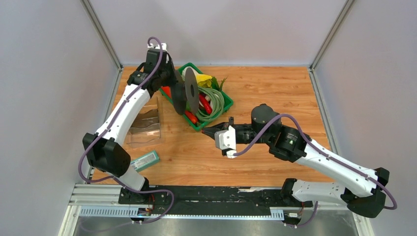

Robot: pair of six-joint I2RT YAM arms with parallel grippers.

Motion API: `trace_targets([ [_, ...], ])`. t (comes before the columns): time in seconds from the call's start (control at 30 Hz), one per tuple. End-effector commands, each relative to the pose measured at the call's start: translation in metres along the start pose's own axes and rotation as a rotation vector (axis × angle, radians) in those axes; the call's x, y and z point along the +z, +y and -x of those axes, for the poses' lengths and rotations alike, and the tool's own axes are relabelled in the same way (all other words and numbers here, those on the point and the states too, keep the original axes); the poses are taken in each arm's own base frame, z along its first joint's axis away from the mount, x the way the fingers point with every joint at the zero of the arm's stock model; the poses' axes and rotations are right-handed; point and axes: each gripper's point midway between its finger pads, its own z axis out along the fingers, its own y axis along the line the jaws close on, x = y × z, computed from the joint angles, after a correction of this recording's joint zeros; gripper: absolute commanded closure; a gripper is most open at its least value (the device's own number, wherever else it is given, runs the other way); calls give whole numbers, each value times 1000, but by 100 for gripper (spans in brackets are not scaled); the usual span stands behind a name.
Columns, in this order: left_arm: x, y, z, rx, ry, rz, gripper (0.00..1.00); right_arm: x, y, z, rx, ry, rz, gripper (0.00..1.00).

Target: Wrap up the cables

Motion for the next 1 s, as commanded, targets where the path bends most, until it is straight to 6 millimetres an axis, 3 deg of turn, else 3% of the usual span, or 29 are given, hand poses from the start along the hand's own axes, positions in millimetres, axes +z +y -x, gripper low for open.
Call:
trace_targets([
  [0.0, -4, -21, 6, 148, -67, -84, 100, 7, -44, 40, -223, -94, -85, 100],
  [0.17, -13, -38, -20, 258, -40, -168, 100, 7, -92, 52, -305, -90, -193, 100],
  [0.37, -37, -61, -42, 390, -80, -312, 100, 7, -132, 46, -328, -52, -279, 100],
  [0.7, -98, -99, -62, 492, -131, -668, 100, -11, -200, 16, -319, 29, -405, 100],
  [0.97, -151, -122, -84, 588, -124, -961, 100, -43, -261, -6, -290, 74, -518, 100],
])
